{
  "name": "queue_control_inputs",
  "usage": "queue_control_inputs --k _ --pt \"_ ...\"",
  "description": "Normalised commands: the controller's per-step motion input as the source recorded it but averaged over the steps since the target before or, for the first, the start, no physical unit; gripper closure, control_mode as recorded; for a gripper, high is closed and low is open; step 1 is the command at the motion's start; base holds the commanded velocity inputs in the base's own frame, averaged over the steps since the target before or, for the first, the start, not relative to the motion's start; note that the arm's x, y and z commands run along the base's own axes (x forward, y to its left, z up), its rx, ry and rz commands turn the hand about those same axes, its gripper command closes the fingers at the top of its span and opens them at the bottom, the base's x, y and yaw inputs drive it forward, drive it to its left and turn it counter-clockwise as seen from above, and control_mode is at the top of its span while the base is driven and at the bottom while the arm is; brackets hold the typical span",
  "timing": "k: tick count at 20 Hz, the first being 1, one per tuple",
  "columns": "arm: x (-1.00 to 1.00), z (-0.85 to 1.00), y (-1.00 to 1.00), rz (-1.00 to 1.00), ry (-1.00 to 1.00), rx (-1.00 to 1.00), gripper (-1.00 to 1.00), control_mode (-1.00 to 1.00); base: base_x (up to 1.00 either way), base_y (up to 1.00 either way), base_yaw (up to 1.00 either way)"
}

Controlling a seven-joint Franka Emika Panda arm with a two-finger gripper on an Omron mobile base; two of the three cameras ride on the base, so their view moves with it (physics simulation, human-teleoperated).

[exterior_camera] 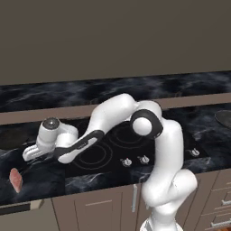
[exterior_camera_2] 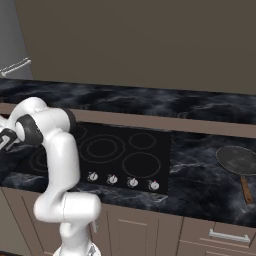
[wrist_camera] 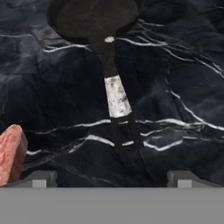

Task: Place both pans onto different burners. Then place the lemon and the steak on different pans.

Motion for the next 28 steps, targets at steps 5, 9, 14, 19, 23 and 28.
queue_control_inputs --k 5,9,14,19,23,28 --pt "0.01 0.06 0.31 0.0 0.0 -0.02 -1.0 -1.0 0.0 0.0 0.0" --pt "0.18 0.0 0.07 0.0 0.0 -0.04 -1.0 -1.0 0.0 0.0 0.0" --pt "0.43 0.0 0.0 0.0 0.0 -0.04 -1.0 -1.0 0.0 0.0 0.0" --pt "0.56 -0.13 0.01 0.03 0.01 0.0 -1.0 -1.0 0.0 0.0 0.0" --pt "0.49 -0.42 0.19 0.06 0.04 0.0 -1.0 -1.0 0.0 0.0 0.0" --pt "0.24 -0.29 0.37 0.08 0.01 0.0 -1.0 -1.0 0.0 0.0 0.0"
